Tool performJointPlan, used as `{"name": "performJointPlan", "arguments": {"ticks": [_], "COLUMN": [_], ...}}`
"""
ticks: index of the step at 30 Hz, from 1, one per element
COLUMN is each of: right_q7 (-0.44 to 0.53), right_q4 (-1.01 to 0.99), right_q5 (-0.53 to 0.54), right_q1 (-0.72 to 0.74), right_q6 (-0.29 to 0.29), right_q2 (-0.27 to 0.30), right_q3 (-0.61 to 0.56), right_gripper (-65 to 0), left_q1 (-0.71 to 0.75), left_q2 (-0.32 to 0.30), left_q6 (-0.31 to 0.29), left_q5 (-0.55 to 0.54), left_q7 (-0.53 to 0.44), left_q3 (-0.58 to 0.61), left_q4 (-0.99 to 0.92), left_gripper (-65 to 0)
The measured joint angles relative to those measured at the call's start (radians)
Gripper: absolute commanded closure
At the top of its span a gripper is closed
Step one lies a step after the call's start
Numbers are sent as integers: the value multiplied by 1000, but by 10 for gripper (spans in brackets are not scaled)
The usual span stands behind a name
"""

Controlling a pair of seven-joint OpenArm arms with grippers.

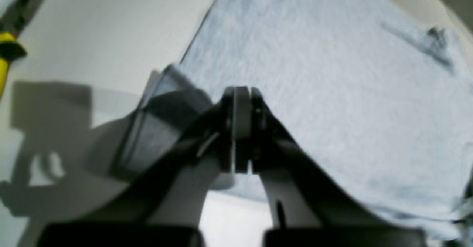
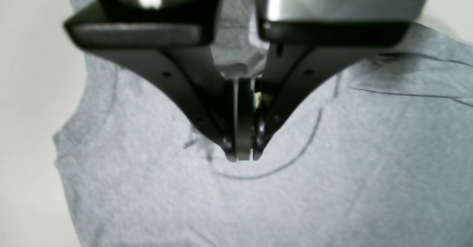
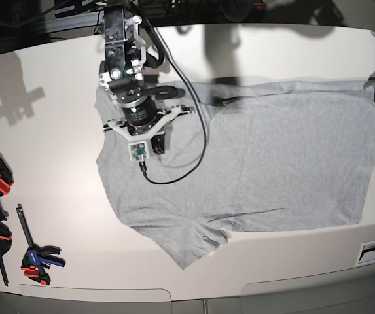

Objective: Fold the T-shirt properly
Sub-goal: 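Fold the sleeve inward over the body with the right gripper, release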

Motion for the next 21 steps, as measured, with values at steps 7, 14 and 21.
{"name": "performJointPlan", "arguments": {"ticks": [7,14,21], "right_q7": [-17,-41,-40], "right_q4": [60,60,60], "right_q5": [-22,-26,-127], "right_q1": [-92,-199,-224], "right_q6": [7,7,-42], "right_q2": [40,70,73], "right_q3": [33,34,34], "right_gripper": [0,0,0], "left_q1": [1,-45,-50], "left_q2": [-16,-32,-30], "left_q6": [0,117,169], "left_q5": [157,277,290], "left_q7": [-93,-135,-175], "left_q3": [90,241,276], "left_q4": [0,-2,-74], "left_gripper": [0,0,0]}}
